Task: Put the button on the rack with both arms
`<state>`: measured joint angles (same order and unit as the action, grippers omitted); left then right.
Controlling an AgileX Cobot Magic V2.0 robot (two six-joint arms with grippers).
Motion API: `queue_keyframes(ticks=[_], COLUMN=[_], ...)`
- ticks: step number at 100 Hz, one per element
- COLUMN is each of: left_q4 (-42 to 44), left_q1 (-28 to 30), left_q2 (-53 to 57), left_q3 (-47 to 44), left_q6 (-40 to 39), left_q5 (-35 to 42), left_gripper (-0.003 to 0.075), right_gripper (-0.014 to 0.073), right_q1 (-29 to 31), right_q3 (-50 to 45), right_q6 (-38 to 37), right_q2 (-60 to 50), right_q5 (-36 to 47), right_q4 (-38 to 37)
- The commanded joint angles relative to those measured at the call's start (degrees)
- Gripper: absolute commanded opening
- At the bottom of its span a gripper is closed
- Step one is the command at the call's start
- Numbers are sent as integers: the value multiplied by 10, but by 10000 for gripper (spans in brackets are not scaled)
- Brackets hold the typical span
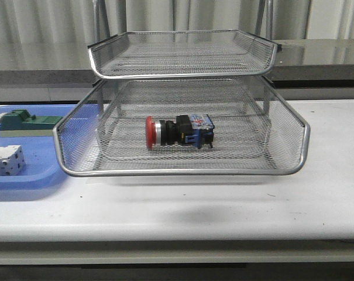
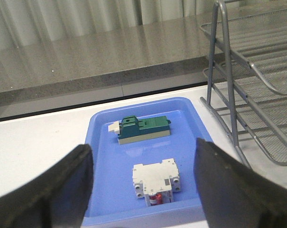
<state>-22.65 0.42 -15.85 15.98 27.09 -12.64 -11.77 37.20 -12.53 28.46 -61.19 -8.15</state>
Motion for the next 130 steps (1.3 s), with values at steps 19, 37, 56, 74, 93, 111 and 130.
queue_keyframes(ticks=[19, 37, 56, 74, 93, 111, 130], left_q4=[-72, -72, -72, -72, -72, -72, -72], left_q1=[3, 3, 3, 3, 3, 3, 3], left_q2=[4, 4, 4, 4, 4, 4, 4], left_q3=[14, 14, 14, 14, 14, 14, 14], left_q6=[-6, -6, -6, -6, -6, -6, -6], left_q5=[94, 95, 95, 95, 94, 94, 94], left_gripper=[368, 157, -20, -20, -20, -20, -20], right_gripper=[-70, -70, -70, -70, -70, -70, -70], right_q1=[1, 1, 1, 1, 1, 1, 1], right_q3=[18, 18, 18, 18, 18, 18, 18], right_q6=[1, 1, 1, 1, 1, 1, 1], right_q2=[2, 2, 2, 2, 2, 2, 2], right_q5=[29, 29, 29, 29, 29, 38, 87], right_q4=[-14, -14, -14, -14, -14, -14, -9])
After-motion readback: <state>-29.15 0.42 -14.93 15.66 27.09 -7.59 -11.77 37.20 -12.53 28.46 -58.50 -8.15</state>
